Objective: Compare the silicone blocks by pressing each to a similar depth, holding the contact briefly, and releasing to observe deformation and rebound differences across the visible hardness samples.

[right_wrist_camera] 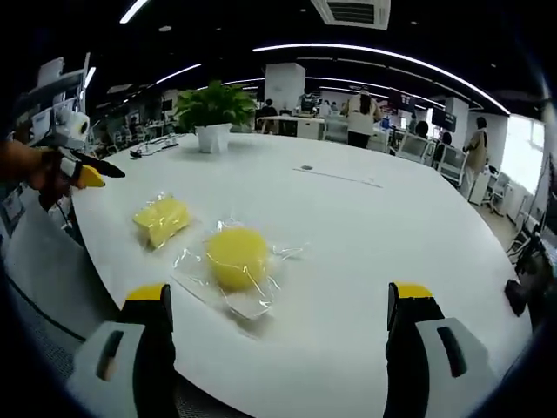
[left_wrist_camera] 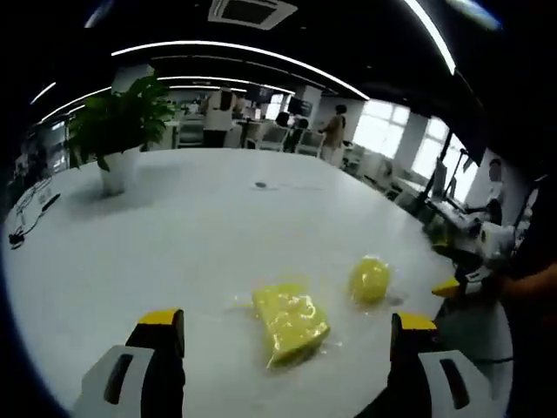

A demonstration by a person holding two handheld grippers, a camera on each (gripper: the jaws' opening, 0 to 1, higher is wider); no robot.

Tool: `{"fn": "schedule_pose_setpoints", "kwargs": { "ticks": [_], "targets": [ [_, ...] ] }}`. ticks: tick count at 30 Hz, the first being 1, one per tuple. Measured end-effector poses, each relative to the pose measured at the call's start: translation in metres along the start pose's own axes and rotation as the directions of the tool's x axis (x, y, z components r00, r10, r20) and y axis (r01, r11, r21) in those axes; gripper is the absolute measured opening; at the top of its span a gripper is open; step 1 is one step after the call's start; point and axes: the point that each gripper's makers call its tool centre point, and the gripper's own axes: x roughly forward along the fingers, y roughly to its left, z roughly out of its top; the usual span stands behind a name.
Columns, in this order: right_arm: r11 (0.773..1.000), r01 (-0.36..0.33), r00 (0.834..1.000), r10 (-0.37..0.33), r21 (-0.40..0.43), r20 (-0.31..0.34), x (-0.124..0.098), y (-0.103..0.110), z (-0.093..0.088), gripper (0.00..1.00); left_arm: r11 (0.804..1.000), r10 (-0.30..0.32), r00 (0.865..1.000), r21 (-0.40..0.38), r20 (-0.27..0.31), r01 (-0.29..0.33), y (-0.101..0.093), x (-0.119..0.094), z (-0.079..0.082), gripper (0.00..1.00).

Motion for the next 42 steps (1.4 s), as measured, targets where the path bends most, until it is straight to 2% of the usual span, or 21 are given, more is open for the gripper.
{"fn": "schedule_pose_setpoints", "kwargs": {
  "ticks": [1,3,5,10,12,15,16,19,20,23,25,28,32,36,38,39,42],
  "targets": [
    [1.0,0.002,1.0,-0.002,-0.006,-0.008,0.0,0.001,-0.002,0.96,0.999,-0.026,1.0,-0.031,0.008,0.026,-0.008,0.01,0.01,1.0],
    [1.0,0.007,1.0,-0.007,0.007,-0.006,0.002,-0.001,0.001,0.96,0.997,-0.059,0.998,-0.038,0.009,0.06,-0.019,0.028,0.022,1.0],
    [1.0,0.011,1.0,-0.011,0.004,-0.003,0.002,-0.001,0.002,0.96,0.997,-0.074,0.997,-0.018,-0.002,0.074,-0.027,0.042,0.029,1.0],
    [1.0,-0.008,1.0,0.008,0.007,-0.013,0.005,0.002,-0.001,0.96,0.996,-0.085,0.996,0.004,-0.014,0.085,-0.039,0.078,0.037,1.0],
    [1.0,-0.023,1.0,0.023,0.008,-0.007,0.005,0.004,0.0,0.96,0.993,-0.121,0.992,-0.017,-0.022,0.12,-0.045,0.088,0.037,1.0],
    [0.999,-0.033,0.999,0.033,0.002,0.013,0.005,0.006,0.004,0.96,0.992,-0.123,0.992,-0.014,-0.037,0.123,-0.045,0.108,0.034,1.0],
    [0.999,-0.038,0.999,0.038,-0.012,0.012,0.006,0.008,0.004,0.96,0.989,-0.135,0.99,-0.059,-0.046,0.132,-0.049,0.113,0.032,1.0],
    [0.999,-0.041,0.999,0.042,-0.036,0.005,0.007,0.01,0.005,0.96,0.988,-0.127,0.99,-0.092,-0.068,0.121,-0.052,0.12,0.027,1.0],
    [0.998,-0.041,0.999,0.042,-0.042,0.025,0.006,0.01,0.009,0.96,0.988,-0.129,0.989,-0.1,-0.075,0.121,-0.052,0.123,0.025,1.0],
    [0.998,-0.046,0.998,0.047,-0.03,0.037,0.007,0.011,0.01,0.96,0.985,-0.137,0.985,-0.124,-0.105,0.124,-0.053,0.131,0.018,1.0],
    [0.999,-0.05,0.998,0.05,-0.014,0.034,0.007,0.01,0.009,0.96,0.982,-0.147,0.984,-0.135,-0.104,0.133,-0.053,0.134,0.017,0.99],
    [0.999,-0.036,0.998,0.036,-0.005,0.048,0.005,0.007,0.011,0.96,0.971,-0.182,0.973,-0.18,-0.146,0.154,-0.057,0.146,0.007,0.97],
    [1.0,-0.026,0.999,0.026,0.0,0.046,0.004,0.005,0.01,0.96,0.963,-0.183,0.963,-0.234,-0.199,0.135,-0.06,0.156,-0.006,0.94],
    [0.999,-0.039,0.998,0.04,-0.026,0.049,0.004,0.009,0.012,0.96,0.956,-0.203,0.96,-0.249,-0.192,0.153,-0.064,0.167,-0.009,0.91],
    [0.999,-0.035,0.998,0.037,-0.032,0.052,0.004,0.009,0.012,0.96,0.941,-0.225,0.956,-0.297,-0.189,0.163,-0.066,0.172,-0.012,0.89],
    [0.999,-0.034,0.998,0.035,-0.035,0.05,0.004,0.009,0.012,0.96,0.925,-0.25,0.949,-0.336,-0.191,0.176,-0.071,0.173,-0.014,0.87],
    [0.999,-0.033,0.998,0.035,-0.042,0.047,0.004,0.009,0.012,0.96,0.927,-0.235,0.953,-0.339,-0.19,0.161,-0.067,0.175,-0.017,0.83]
  ]
}}
